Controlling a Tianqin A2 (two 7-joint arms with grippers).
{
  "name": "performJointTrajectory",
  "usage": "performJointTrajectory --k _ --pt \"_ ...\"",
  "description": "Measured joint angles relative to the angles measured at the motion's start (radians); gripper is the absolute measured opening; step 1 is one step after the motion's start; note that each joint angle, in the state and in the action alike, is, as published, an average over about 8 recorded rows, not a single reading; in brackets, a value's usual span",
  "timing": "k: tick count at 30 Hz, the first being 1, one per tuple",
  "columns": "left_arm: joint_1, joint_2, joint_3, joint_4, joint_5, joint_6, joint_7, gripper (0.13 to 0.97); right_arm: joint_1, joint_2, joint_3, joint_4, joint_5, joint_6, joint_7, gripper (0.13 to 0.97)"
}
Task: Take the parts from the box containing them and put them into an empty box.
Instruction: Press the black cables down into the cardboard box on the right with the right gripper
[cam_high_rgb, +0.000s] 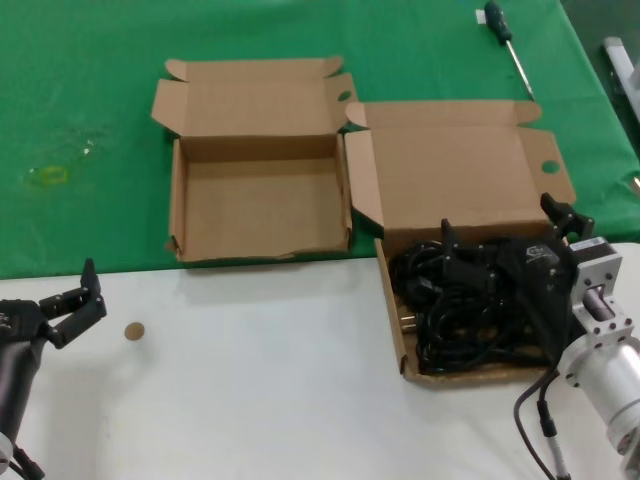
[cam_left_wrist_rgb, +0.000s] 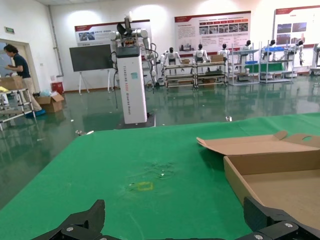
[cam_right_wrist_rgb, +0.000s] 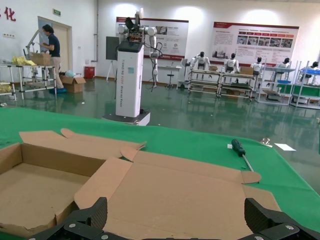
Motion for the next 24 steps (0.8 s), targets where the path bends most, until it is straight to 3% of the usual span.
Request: performJointTrajectory --k 24 --pt "0.0 0.0 0.0 0.0 0.0 0.0 0.0 0.959 0.0 0.0 0.0 0.0 0.0 0.0 0.0 0.966"
